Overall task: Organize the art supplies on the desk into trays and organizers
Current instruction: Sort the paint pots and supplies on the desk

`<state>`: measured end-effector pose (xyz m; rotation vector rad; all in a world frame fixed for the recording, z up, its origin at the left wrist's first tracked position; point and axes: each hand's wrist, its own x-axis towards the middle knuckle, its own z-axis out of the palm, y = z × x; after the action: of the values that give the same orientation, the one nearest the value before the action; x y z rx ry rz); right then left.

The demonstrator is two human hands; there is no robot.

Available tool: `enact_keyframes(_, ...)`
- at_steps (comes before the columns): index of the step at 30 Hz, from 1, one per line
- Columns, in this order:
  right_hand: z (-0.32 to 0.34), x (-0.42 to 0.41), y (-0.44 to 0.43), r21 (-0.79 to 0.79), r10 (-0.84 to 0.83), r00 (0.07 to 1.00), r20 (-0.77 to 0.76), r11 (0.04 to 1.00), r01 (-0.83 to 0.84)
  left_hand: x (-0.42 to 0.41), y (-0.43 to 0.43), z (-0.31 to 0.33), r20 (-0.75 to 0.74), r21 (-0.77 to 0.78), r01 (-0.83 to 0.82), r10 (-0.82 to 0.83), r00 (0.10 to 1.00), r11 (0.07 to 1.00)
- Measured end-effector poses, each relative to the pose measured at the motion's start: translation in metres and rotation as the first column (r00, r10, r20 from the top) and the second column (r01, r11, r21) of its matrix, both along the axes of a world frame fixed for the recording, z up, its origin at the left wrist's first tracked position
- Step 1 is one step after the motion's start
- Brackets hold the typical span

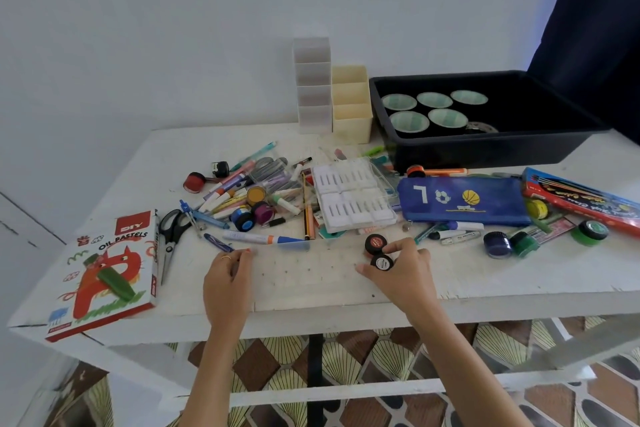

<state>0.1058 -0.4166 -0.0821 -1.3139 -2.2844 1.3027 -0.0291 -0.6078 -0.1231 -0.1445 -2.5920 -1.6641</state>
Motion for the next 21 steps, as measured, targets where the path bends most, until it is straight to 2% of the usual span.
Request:
enact_keyframes(8,0.003,0.000,0.002,0.146,-0.055,0.998,0.028,0.988,0.051,-0.001,-0.001,-0.001,0.009,0.008,0.010,-0.010,1.000,1.000)
enact_keyframes(10,0.004,0.000,-0.002,0.266,-0.041,0.997,0.069,0.964,0.021,-0.001,-0.001,-0.001,0.011,0.029,0.016,-0.016,1.000,0.999)
enact_keyframes(12,0.007,-0.004,-0.008,0.413,-0.021,1.000,-0.003,0.911,0.020,0.000,-0.001,0.003,0.003,0.089,-0.006,0.006,1.000,0.996)
enact_keyframes(15,0.018,-0.023,-0.018,0.449,0.139,0.973,-0.184,0.893,-0.042,0.001,-0.001,0.018,-0.113,0.104,-0.065,0.077,0.991,0.992)
enact_keyframes(18,0.027,-0.058,-0.029,0.381,0.361,0.918,-0.162,0.881,-0.280,-0.010,0.003,0.034,-0.221,0.064,-0.067,0.080,0.972,0.996)
enact_keyframes(21,0.026,-0.102,-0.043,0.313,0.475,0.869,-0.137,0.853,-0.417,-0.032,0.009,0.041,-0.187,-0.033,-0.061,0.054,0.981,0.998)
